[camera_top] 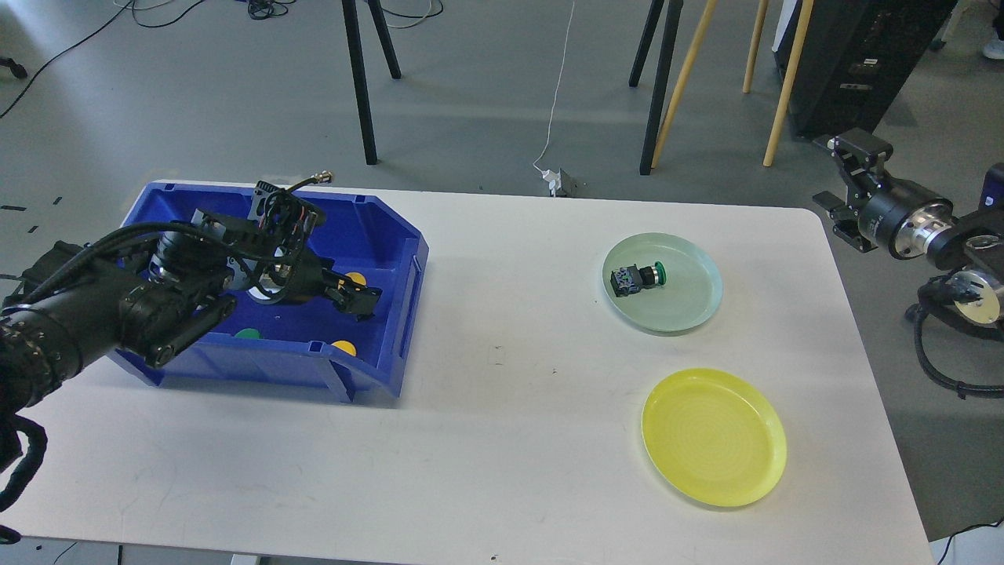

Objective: Pass button and place on color plate
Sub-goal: 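Reach the left gripper into the bin toward a yellow button, then grasp the yellow button with the left gripper and lift it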

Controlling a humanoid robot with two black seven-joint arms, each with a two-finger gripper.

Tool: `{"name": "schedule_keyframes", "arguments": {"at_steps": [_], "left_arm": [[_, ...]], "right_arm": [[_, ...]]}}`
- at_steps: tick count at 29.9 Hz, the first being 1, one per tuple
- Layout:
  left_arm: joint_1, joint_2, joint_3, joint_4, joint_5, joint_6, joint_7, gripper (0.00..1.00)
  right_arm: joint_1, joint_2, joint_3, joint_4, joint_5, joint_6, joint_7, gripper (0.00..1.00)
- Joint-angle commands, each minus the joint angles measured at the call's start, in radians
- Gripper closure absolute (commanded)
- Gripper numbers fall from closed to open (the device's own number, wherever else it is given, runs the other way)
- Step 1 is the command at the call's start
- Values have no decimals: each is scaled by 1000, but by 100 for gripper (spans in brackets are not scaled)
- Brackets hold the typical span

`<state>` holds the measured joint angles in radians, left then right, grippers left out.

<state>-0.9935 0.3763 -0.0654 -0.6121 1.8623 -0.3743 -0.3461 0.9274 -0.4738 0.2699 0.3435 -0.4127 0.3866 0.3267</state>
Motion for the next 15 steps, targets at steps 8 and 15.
{"name": "schedule_keyframes", "arguments": {"at_steps": [8, 15], "left_arm": [[-2, 0, 4, 5, 5, -11, -11, 37], [-14, 3, 2, -3, 3, -26, -17, 69]], "right_arm": [[1, 1, -3, 0, 0, 0, 2, 12], [1, 1, -3, 0, 0, -3, 2, 12]]}}
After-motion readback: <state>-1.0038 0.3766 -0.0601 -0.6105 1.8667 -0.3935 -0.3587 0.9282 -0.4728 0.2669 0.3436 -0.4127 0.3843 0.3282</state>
